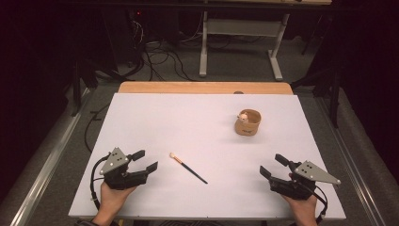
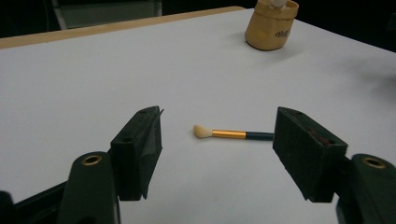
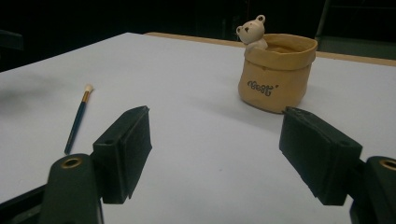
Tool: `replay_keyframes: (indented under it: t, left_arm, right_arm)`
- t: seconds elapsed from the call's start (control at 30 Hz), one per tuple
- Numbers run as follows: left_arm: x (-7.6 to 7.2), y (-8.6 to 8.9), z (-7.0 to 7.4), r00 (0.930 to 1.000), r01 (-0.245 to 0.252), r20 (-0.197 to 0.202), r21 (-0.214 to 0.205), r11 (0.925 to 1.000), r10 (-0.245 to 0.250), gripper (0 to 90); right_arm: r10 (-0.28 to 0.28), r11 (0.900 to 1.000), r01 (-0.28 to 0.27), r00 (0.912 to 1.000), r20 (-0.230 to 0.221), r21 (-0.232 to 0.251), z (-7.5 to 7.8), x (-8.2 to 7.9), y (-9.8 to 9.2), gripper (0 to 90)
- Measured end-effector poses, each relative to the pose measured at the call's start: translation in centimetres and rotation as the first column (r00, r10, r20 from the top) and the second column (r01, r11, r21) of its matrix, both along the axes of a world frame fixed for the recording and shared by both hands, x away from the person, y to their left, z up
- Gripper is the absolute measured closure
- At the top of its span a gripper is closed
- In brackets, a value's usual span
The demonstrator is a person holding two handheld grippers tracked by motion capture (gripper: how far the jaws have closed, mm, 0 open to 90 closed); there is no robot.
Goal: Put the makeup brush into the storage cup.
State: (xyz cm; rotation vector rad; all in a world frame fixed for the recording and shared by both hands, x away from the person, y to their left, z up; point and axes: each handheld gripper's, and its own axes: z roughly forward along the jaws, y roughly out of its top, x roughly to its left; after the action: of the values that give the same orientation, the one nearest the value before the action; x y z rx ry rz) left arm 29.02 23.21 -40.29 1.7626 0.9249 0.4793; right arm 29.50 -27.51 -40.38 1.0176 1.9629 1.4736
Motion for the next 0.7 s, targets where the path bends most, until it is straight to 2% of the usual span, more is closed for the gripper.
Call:
replay_keyframes:
  t: [0.47,0.7]
  left_arm:
    - [-0.04,-0.19,0.01,0.9999,0.011,-0.007,0.009,0.9999,-0.011,33.4]
    - [-0.08,-0.19,0.03,0.9999,0.011,-0.004,0.001,0.9999,-0.011,33.3]
  right_arm:
    - [0.010,0.9999,-0.010,0.9999,0.004,-0.004,0.05,-0.19,0.13,26.4]
    - [0.008,0.9999,-0.008,1.0000,0.006,-0.008,0.09,-0.36,0.16,26.2]
